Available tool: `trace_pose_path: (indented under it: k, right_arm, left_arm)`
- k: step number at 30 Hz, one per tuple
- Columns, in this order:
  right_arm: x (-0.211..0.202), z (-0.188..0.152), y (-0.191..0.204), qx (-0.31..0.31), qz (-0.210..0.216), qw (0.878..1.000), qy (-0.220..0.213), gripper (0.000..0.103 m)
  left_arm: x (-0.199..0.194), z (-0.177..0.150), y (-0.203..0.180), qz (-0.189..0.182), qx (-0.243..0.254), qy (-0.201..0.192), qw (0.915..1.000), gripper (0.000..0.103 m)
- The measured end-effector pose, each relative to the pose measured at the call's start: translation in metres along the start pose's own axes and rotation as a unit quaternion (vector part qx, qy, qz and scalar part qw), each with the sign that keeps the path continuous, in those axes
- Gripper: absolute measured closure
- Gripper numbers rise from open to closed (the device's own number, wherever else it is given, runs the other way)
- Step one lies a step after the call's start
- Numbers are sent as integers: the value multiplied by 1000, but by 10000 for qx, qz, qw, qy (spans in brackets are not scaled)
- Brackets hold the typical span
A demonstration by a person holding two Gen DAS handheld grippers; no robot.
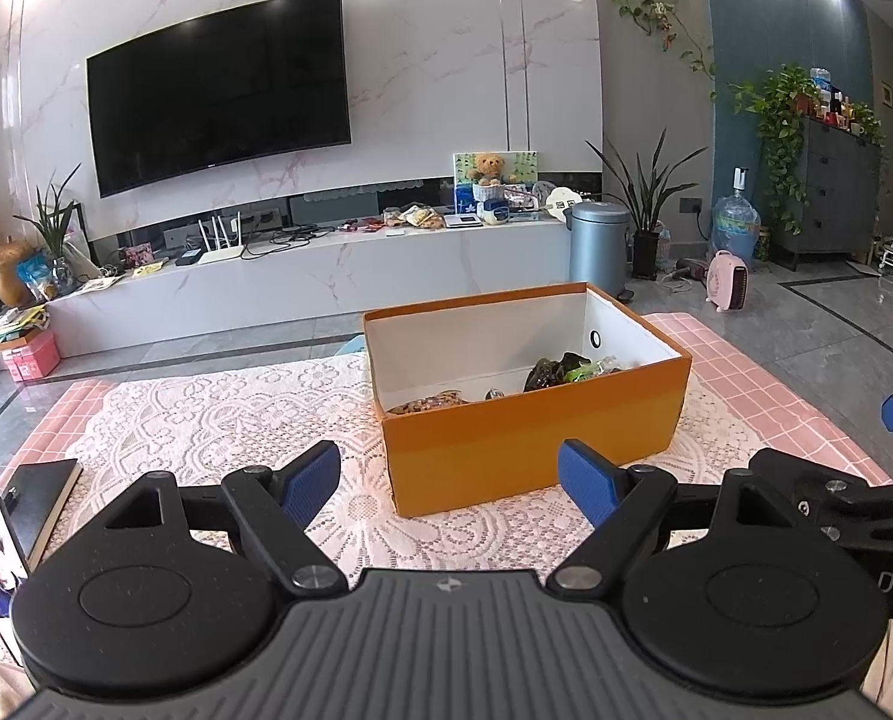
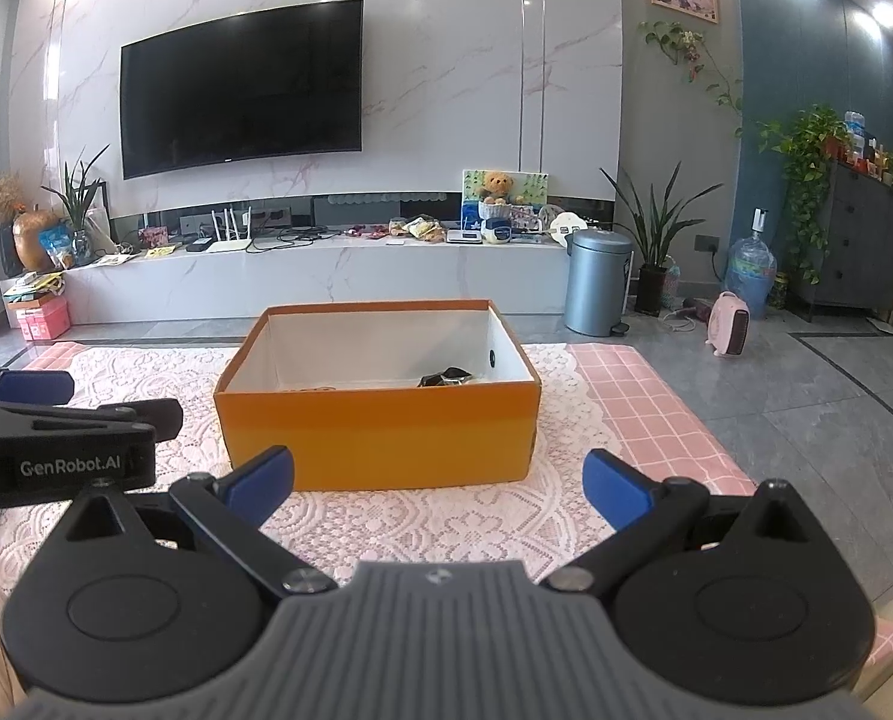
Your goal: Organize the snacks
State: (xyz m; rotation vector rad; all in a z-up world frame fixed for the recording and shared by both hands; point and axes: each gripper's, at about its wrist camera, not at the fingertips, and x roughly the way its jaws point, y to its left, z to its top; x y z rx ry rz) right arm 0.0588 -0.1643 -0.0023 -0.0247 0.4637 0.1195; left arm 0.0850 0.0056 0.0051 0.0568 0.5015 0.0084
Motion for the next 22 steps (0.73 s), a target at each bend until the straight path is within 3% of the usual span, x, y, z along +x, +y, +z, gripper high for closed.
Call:
trace_pose_path:
  k: [22]
  right_arm:
    - [6, -2, -2, -28, 75, 9999, 116, 4]
  left_arm:
    - [-2, 0, 1, 69, -2, -55, 10000, 7]
